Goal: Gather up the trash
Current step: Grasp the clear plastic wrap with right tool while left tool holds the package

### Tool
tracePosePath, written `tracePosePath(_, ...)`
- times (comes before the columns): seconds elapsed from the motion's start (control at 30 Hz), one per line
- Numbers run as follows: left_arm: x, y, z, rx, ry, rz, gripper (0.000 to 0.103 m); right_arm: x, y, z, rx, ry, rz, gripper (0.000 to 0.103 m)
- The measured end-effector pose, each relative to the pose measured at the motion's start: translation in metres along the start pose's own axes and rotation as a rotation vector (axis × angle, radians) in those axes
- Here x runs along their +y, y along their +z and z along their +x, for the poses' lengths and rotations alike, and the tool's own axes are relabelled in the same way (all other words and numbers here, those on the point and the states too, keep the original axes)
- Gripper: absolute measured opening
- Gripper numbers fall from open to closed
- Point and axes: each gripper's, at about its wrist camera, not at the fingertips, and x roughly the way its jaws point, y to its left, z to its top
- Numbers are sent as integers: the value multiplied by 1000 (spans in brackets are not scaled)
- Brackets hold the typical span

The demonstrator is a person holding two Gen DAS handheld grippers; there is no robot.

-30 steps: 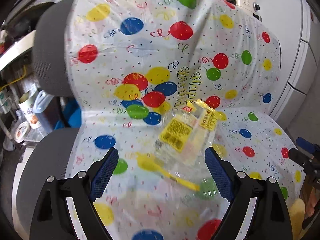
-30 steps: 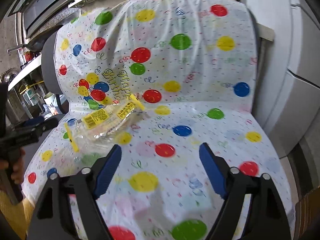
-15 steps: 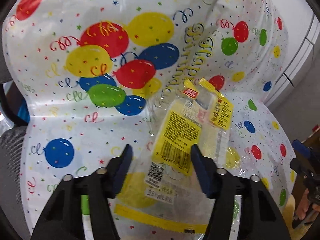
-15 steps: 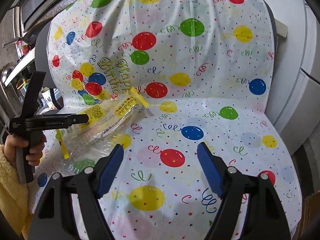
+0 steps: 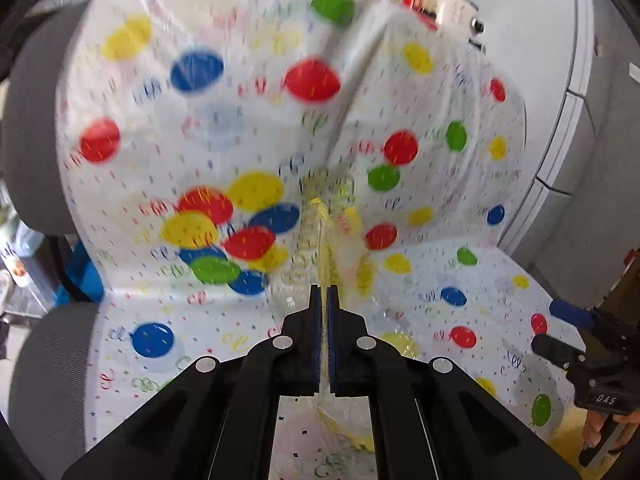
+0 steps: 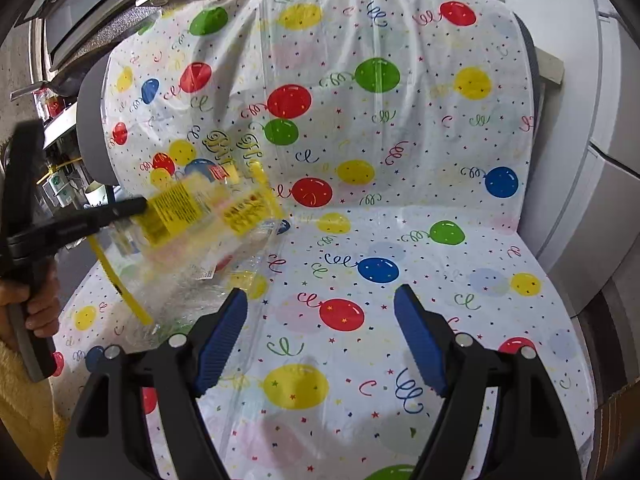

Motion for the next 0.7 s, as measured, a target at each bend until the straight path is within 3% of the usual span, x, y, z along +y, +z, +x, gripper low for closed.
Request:
tracePosePath(0.2,-7,6,-59,-169,28,-34,2,11,1,-7,-4,13,-18,75)
tracePosePath(0.33,2,-3,-98,-231,152,-64,2,20,2,-1,10,28,-30,75)
tracePosePath(0.47,16,-22,-112,-234,228,-119,2,32,4,24,52,55,-30,75)
tracePosePath(0.57,27,-42,-104,-206,283,-147,2,41,6,48,74,55,-32,69)
tracePosePath(0.63,35,-50,-91,-162,278,-163,2,45,9,68,97,46,-35,64)
tracePosePath(0.7,38,-54,-86,-152,273,-170,3,47,12,85,121,42,-27,53)
